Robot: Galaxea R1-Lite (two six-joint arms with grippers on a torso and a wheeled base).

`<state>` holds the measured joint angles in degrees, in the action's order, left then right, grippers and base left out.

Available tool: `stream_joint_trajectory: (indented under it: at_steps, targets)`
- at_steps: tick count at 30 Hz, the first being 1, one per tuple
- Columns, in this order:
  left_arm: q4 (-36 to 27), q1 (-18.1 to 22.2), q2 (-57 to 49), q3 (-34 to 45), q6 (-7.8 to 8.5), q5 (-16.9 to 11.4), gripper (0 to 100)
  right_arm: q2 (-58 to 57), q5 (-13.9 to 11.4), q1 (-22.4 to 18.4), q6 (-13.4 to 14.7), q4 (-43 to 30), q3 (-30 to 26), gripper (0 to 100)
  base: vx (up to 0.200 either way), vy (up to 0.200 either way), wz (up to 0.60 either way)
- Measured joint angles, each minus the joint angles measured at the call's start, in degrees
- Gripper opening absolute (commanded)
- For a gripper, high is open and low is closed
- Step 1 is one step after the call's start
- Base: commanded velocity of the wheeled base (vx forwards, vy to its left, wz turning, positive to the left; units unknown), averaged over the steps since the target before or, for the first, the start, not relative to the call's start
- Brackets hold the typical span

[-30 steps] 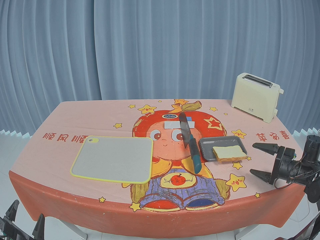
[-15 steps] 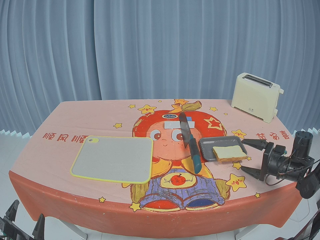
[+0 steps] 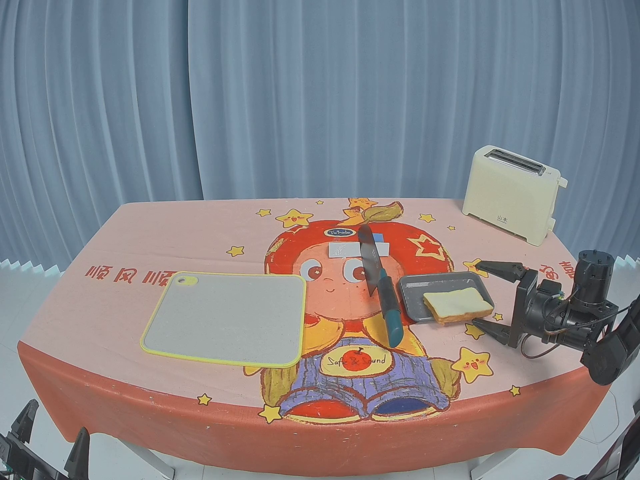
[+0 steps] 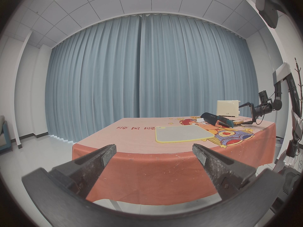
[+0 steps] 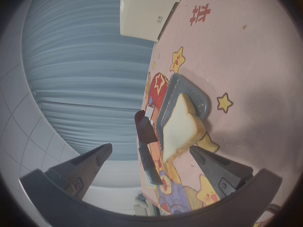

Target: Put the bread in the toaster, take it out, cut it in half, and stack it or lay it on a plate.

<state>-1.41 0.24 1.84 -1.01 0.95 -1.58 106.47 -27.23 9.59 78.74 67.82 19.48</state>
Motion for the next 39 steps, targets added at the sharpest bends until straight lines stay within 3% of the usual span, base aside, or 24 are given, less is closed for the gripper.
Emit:
stream_joint_trajectory:
  at_steps: [3,30,31,39]
  targets:
    - [0.0,0.0,0.0,0.0,0.0,0.02,100,0.98,1.1,0.05,0.01,0.0,0.67,100,0.0,0.0,0.0]
    - [0.0,0.0,0.0,0.0,0.02,0.0,100,4.44,1.35,-0.52,0.11,0.06,3.12,100,0.0,0.0,0.0]
    - [0.0,0.0,0.0,0.0,0.0,0.02,100,4.58,1.38,-0.52,0.12,0.11,3.19,0,0.0,0.0,0.0]
    - [0.0,0.0,0.0,0.0,0.02,0.0,100,5.41,1.45,-0.01,0.11,-0.89,1.99,0,0.0,0.0,0.0]
